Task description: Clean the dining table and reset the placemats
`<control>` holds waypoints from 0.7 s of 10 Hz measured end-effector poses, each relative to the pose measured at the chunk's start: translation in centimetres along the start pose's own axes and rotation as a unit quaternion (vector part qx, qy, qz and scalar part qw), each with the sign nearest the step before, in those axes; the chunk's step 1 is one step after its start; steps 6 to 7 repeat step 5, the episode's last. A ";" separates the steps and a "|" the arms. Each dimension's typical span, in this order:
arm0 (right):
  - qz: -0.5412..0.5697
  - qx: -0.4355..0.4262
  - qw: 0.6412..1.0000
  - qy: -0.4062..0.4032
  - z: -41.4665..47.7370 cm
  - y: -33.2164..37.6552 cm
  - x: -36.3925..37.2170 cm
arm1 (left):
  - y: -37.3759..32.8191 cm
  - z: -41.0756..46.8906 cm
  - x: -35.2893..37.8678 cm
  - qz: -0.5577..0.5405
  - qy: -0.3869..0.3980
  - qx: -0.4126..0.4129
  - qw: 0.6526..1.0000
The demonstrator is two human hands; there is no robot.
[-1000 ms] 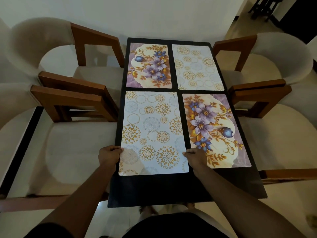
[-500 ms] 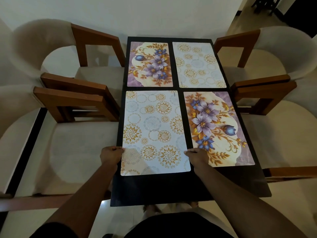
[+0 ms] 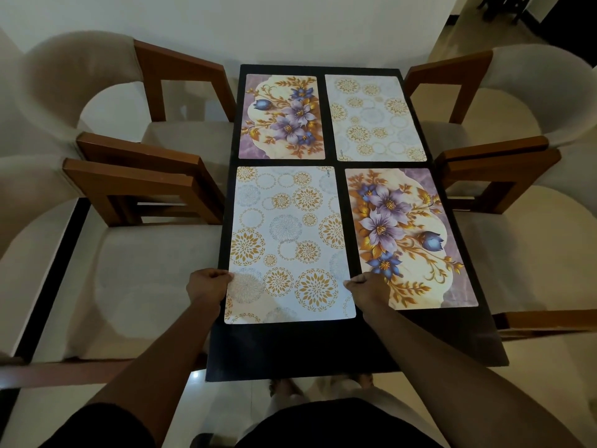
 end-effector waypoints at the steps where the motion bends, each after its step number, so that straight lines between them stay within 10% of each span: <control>1: -0.057 -0.030 0.998 -0.017 -0.4 0.4 -0.3 | -0.4 -0.6 -0.4 0.105 0.019 0.087 0.990; 7: -0.035 -0.147 0.988 0.019 -1.4 0.0 -2.0 | -2.5 -6.7 3.6 0.174 0.047 0.227 0.957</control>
Point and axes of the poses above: each hand's wrist, its own z-axis towards the middle knuckle, its own x-axis out of the palm, y = z × x, the point moved 3 cm from there along z, towards the middle knuckle, and after that the axes turned 12 degrees about x, right-handed, at the moved point
